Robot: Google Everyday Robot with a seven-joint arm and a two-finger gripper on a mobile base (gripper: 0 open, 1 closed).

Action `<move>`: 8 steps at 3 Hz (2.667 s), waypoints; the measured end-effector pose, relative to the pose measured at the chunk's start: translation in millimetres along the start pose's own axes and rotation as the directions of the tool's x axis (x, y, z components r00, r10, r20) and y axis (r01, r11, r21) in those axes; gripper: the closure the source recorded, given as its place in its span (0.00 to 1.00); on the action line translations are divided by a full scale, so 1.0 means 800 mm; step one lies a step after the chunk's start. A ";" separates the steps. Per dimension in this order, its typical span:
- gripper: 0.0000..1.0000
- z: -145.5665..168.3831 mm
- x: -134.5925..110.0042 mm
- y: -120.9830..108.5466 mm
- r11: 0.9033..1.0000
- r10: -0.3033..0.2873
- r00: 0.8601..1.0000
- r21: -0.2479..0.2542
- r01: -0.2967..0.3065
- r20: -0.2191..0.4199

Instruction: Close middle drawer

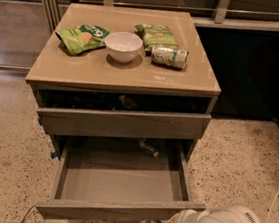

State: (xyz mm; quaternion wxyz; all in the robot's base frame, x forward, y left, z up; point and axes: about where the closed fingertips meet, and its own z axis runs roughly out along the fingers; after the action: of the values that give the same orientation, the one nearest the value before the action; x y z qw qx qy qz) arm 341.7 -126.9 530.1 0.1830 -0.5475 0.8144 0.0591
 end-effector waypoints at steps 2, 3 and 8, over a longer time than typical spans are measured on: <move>1.00 0.019 0.042 0.001 0.994 0.023 0.996 0.108 -0.033 0.090; 1.00 0.019 0.050 0.003 0.994 0.013 0.996 0.110 -0.022 0.085; 1.00 0.104 -0.002 0.001 0.962 -0.049 0.949 0.269 -0.039 0.313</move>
Offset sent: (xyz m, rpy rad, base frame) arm -0.0136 0.0348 -0.1174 0.0440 -0.2231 -0.0935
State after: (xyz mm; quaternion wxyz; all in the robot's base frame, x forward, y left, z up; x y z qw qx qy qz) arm 361.1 -100.3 453.6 0.3846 -0.5028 0.7734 0.0334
